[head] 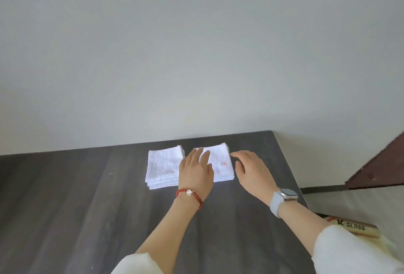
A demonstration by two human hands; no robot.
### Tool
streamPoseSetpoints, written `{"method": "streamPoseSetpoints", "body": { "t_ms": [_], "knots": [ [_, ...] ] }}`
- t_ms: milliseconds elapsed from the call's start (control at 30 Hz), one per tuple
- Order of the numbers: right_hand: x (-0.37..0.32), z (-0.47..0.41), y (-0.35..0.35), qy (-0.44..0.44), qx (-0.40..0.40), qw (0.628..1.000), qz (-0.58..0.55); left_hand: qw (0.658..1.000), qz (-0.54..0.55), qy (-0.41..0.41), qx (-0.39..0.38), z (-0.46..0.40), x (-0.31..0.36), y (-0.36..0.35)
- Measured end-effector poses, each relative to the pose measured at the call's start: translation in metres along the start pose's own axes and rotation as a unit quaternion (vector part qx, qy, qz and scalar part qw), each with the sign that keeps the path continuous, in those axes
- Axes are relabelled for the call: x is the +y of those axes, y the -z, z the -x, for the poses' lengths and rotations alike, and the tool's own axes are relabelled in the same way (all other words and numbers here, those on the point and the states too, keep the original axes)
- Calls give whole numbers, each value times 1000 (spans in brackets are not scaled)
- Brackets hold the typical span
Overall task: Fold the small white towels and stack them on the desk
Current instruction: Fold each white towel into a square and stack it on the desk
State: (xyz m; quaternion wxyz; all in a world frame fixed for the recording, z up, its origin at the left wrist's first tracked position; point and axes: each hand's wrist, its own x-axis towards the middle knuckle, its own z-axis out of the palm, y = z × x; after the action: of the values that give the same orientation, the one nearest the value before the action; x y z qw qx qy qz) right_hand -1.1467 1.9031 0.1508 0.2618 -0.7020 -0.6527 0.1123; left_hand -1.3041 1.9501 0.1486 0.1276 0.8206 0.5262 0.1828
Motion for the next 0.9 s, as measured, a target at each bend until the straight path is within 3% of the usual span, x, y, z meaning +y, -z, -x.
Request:
{"method": "streamPoseSetpoints", "body": {
  "t_ms": [267,433,533,700,900],
  "knots": [
    [-10,180,102,-121,112,975,-147,980,152,-99,86,126,117,44],
    [36,310,169,-205,159,958,-121,969,190,-157,6,199,227,11],
    [77,401,224,-273,230,929,-101,953,189,-228,-65,239,316,-20],
    [145,587,331,-381,314,868,-44,890,256,-340,-160,334,510,-68],
    [222,819,456,-506,394,767,15,800,311,-454,-240,498,743,-127]
  ]
}}
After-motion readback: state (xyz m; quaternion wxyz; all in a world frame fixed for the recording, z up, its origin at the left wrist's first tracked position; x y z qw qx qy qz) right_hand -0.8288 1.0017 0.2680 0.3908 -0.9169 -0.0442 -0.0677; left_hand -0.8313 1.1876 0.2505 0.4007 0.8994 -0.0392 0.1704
